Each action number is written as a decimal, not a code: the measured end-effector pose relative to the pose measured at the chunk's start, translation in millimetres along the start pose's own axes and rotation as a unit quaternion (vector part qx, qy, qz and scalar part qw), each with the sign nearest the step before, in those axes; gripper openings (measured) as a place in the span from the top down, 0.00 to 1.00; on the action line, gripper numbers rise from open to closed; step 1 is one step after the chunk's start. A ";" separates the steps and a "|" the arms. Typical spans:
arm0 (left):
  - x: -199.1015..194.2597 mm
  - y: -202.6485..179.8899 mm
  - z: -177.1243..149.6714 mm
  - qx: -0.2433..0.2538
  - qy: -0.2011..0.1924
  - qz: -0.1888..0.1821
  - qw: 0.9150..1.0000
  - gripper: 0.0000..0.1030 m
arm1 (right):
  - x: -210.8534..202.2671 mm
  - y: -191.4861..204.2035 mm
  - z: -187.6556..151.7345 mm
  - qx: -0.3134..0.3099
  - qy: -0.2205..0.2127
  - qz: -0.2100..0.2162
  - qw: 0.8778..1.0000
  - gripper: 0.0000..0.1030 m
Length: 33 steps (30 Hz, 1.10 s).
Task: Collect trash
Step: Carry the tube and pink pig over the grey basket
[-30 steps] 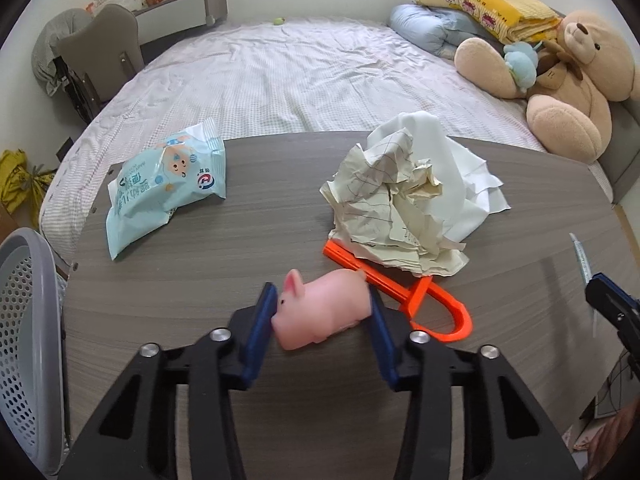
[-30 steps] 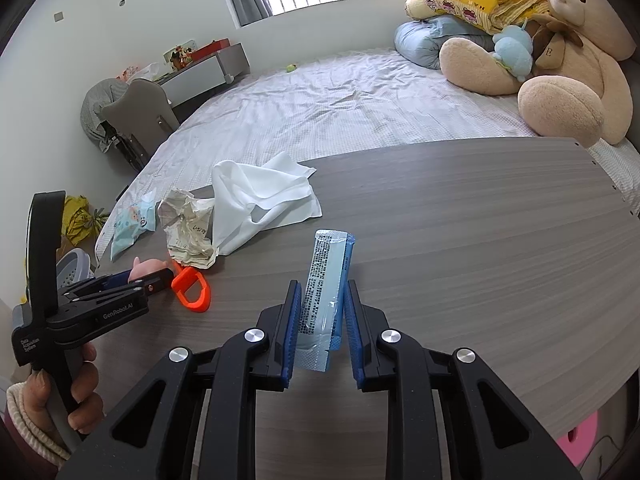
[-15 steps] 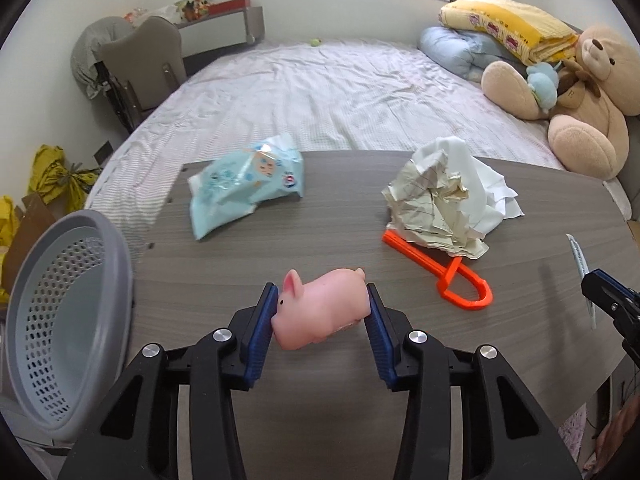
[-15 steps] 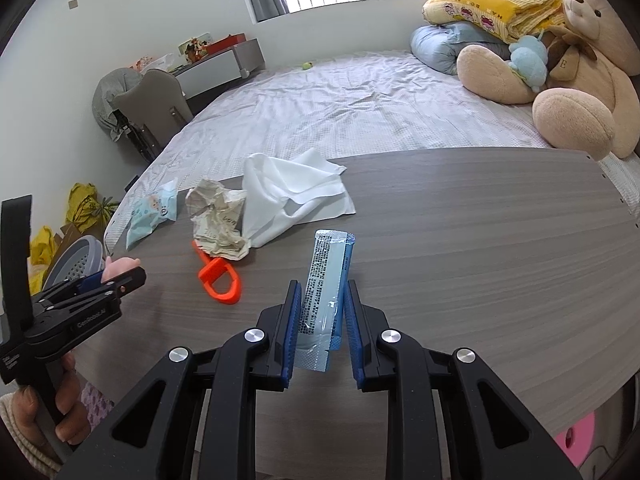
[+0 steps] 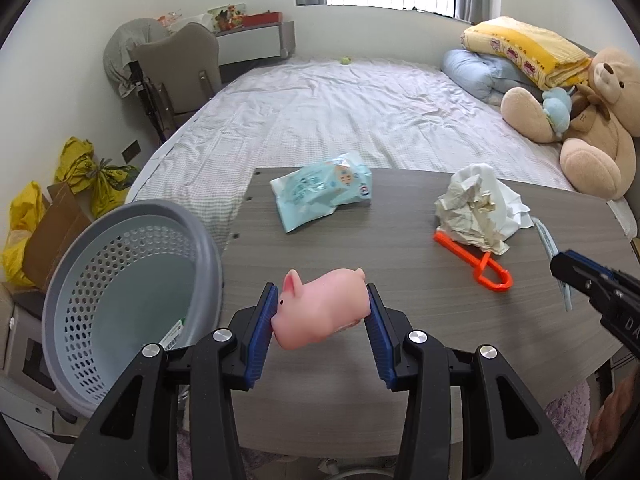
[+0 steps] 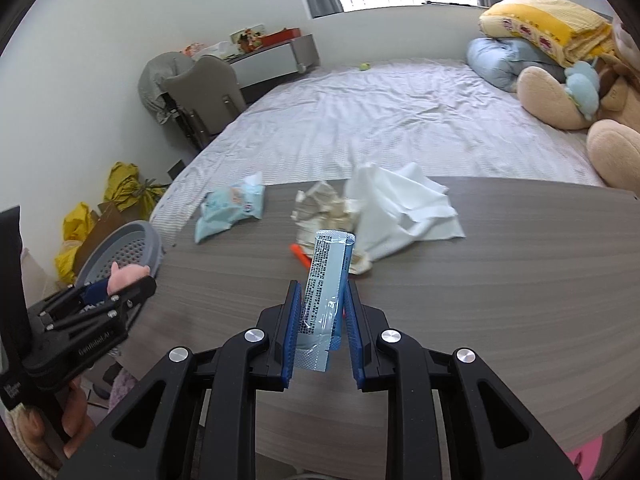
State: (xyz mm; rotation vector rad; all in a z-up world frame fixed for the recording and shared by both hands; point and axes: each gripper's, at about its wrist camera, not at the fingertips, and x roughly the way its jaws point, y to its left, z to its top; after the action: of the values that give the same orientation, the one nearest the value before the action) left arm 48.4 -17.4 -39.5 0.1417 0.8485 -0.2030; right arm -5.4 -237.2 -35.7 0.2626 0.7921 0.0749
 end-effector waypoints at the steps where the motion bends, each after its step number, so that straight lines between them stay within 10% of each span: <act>1: -0.3 5.0 -0.6 -0.003 0.000 0.000 1.000 0.59 | 1.7 5.5 3.1 -0.004 0.000 0.004 1.000 0.79; 33: -25.0 169.1 -4.9 -0.100 -0.004 0.073 0.992 0.59 | 77.1 199.4 32.0 -0.138 0.043 0.127 0.981 0.79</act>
State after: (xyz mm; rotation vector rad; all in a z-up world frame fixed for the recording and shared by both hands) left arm 68.3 150.9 -16.5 0.0149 0.8425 0.0202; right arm 77.7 -38.7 -15.6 0.0966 0.8197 0.4348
